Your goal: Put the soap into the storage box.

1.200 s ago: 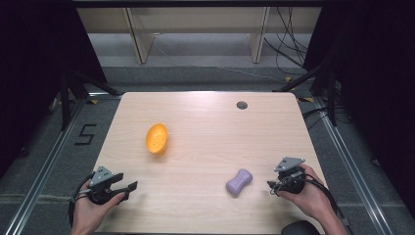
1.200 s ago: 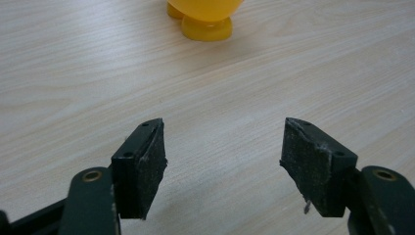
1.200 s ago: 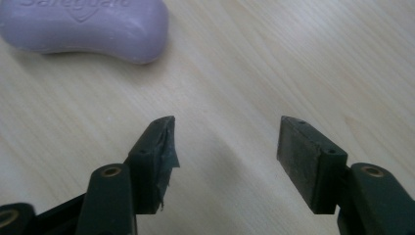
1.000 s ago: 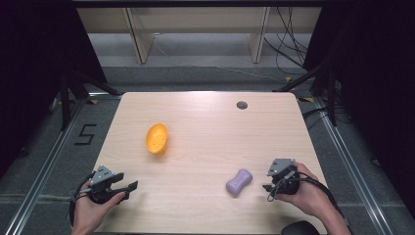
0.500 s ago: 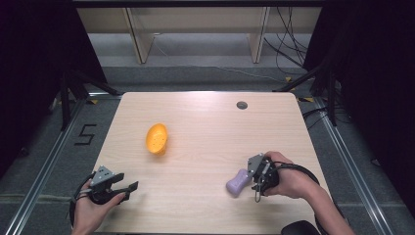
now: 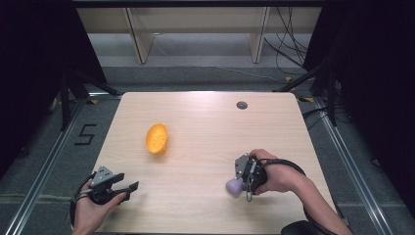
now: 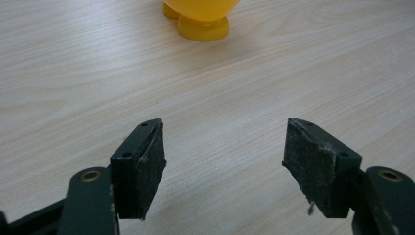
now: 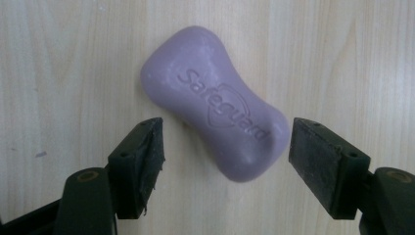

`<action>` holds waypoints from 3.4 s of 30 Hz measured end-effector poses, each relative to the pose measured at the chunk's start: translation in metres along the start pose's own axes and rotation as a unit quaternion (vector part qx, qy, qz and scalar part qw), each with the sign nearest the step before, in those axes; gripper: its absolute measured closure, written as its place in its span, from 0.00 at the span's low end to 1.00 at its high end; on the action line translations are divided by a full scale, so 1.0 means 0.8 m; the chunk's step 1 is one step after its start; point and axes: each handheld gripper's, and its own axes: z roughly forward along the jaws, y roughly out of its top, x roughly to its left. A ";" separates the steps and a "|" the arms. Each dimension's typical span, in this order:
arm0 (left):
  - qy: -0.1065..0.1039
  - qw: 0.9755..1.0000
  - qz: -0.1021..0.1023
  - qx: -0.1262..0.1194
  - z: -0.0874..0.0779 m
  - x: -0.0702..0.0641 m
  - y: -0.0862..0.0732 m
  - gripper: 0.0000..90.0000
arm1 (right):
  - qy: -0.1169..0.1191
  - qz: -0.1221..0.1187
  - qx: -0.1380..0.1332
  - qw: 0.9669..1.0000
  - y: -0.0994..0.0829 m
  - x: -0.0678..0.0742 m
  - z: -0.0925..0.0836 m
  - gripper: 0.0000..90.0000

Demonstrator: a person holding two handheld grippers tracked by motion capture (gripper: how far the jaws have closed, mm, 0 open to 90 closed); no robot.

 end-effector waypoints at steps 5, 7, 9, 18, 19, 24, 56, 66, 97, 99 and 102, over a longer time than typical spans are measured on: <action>0.005 1.000 0.000 0.004 0.000 -0.001 0.000 0.34 | 0.010 -0.012 0.001 1.000 0.005 -0.002 0.005 0.33; 0.004 1.000 0.007 0.004 0.000 0.000 0.000 0.34 | 0.008 -0.002 0.007 1.000 0.005 0.000 0.005 0.33; 0.007 1.000 0.003 0.008 0.000 -0.001 0.000 0.34 | 0.015 -0.021 0.002 1.000 0.009 -0.003 0.009 0.33; 0.004 1.000 0.006 0.006 0.001 -0.001 0.000 0.34 | 0.019 -0.024 0.017 0.999 0.015 -0.006 0.013 0.32; 0.003 1.000 0.003 0.003 0.002 -0.002 0.000 0.34 | 0.021 -0.037 0.018 0.999 0.016 -0.008 0.014 0.33; 0.003 1.000 0.004 0.004 0.002 -0.001 -0.001 0.34 | 0.033 -0.053 0.019 0.998 0.018 -0.008 0.019 0.31; 0.001 1.000 0.000 0.003 0.004 -0.002 -0.002 0.33 | 0.062 0.032 0.031 0.997 0.020 -0.019 0.043 0.54; 0.001 1.000 0.000 0.003 0.004 -0.002 -0.002 0.33 | 0.069 0.066 0.055 0.994 0.022 -0.017 0.042 0.52; -0.001 1.000 0.000 0.010 0.004 -0.003 -0.002 0.33 | 0.044 0.144 -0.018 0.988 0.006 -0.004 0.038 0.56; 0.000 1.000 0.003 0.012 0.004 -0.003 -0.002 0.33 | 0.039 0.150 -0.033 0.987 0.004 -0.002 0.037 0.56; 0.002 1.000 0.006 0.010 0.003 -0.002 -0.002 0.33 | 0.034 0.165 -0.059 0.984 0.000 -0.001 0.033 0.56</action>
